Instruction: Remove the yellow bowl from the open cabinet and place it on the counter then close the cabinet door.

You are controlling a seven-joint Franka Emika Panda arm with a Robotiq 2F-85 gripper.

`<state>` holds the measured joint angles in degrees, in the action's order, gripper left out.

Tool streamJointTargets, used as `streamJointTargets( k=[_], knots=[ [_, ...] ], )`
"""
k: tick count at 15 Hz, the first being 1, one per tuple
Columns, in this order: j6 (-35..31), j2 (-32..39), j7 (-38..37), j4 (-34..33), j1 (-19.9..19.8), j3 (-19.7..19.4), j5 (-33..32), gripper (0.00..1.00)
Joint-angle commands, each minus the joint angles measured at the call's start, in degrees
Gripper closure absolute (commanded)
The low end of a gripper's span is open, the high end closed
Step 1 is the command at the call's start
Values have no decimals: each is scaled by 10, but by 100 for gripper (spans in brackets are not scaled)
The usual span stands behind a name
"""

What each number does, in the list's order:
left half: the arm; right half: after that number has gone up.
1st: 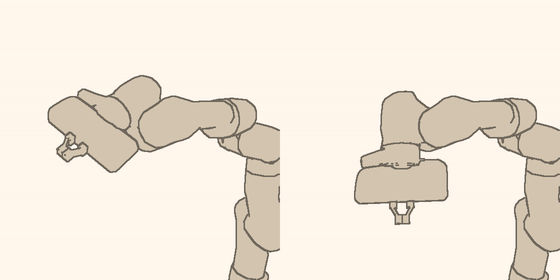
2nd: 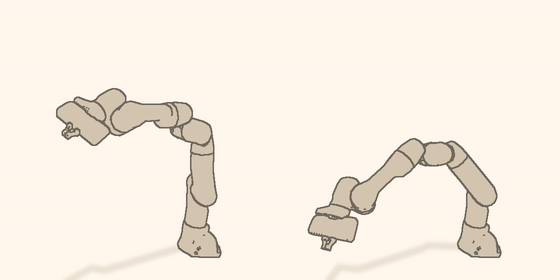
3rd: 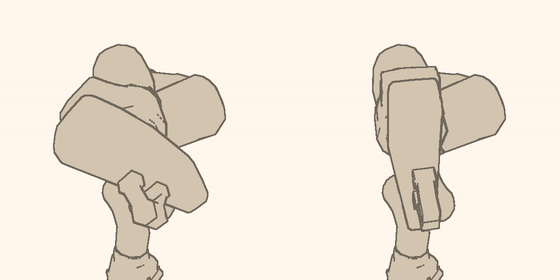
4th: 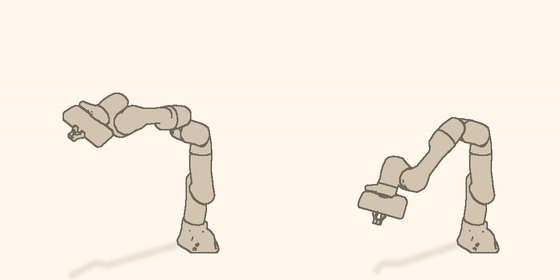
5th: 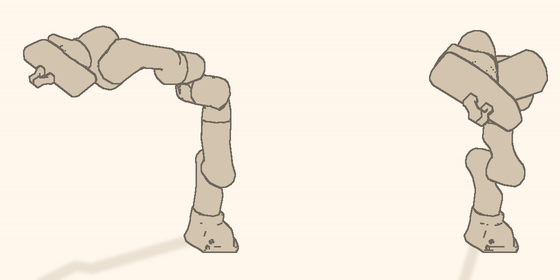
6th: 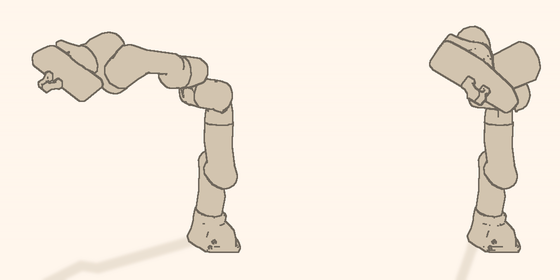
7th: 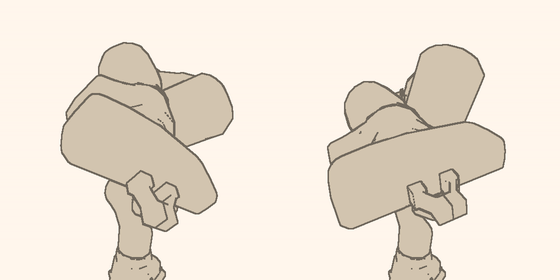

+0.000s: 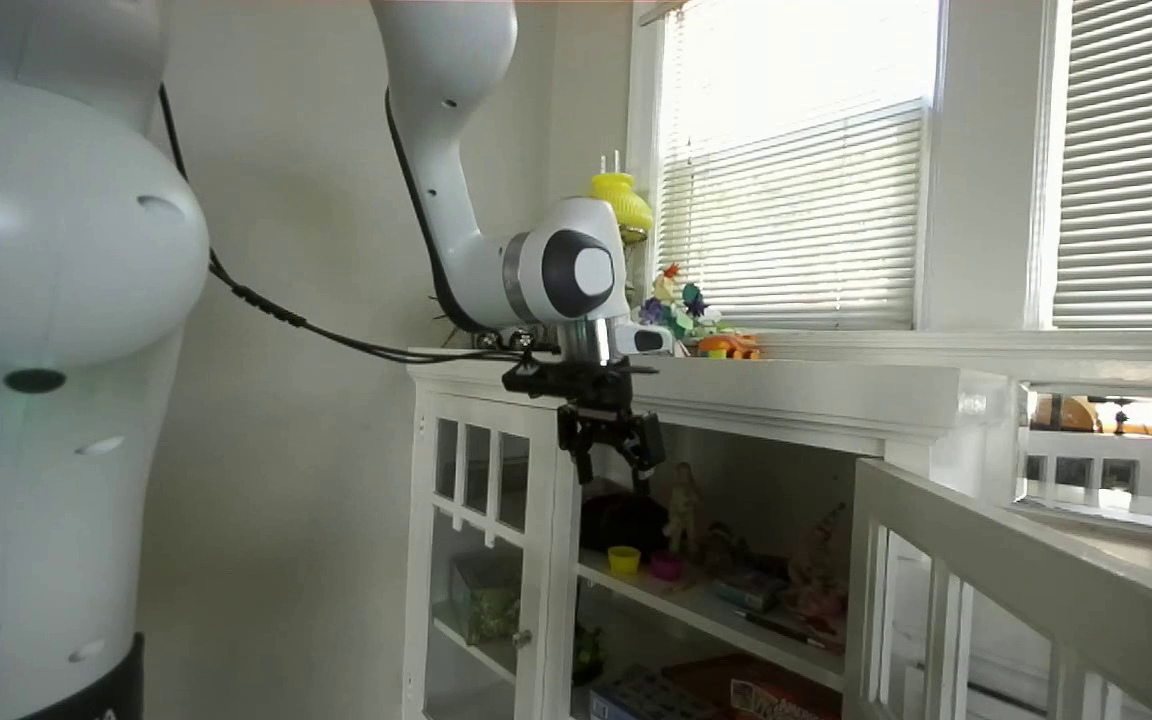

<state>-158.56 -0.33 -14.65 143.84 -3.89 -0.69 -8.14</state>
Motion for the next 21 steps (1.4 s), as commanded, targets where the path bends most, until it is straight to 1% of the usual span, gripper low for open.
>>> streamJointTargets(
  k=[1,2,4,5,6,7,8,9,10,11,12,13,15,16,17,18,21],
  knots=[
    [-120,106,-68,-27,16,-9,-47,0],
    [-159,133,-89,-33,16,-9,-64,0],
    [-216,187,-112,-57,41,-29,-77,0],
    [-247,215,-120,-72,59,-45,-77,0],
    [-277,242,-125,-88,92,-77,-77,0],
    [-304,267,-117,-105,114,-95,-62,0],
    [-333,291,-108,-120,123,-98,-49,0],
    [-356,312,-100,-135,140,-112,-43,0],
    [-376,331,-95,-149,145,-112,-40,0],
    [-395,351,-92,-166,161,-124,-34,0],
    [-408,367,-93,-181,161,-119,-34,0],
    [-414,379,-20,-193,139,-79,37,0],
    [-423,406,5,-227,130,-57,66,0],
    [-427,419,20,-243,134,-55,82,0],
    [-428,429,30,-257,126,-44,88,0],
    [-431,442,40,-274,126,-41,95,0],
    [-433,471,57,-319,121,-36,104,0]
  ],
)
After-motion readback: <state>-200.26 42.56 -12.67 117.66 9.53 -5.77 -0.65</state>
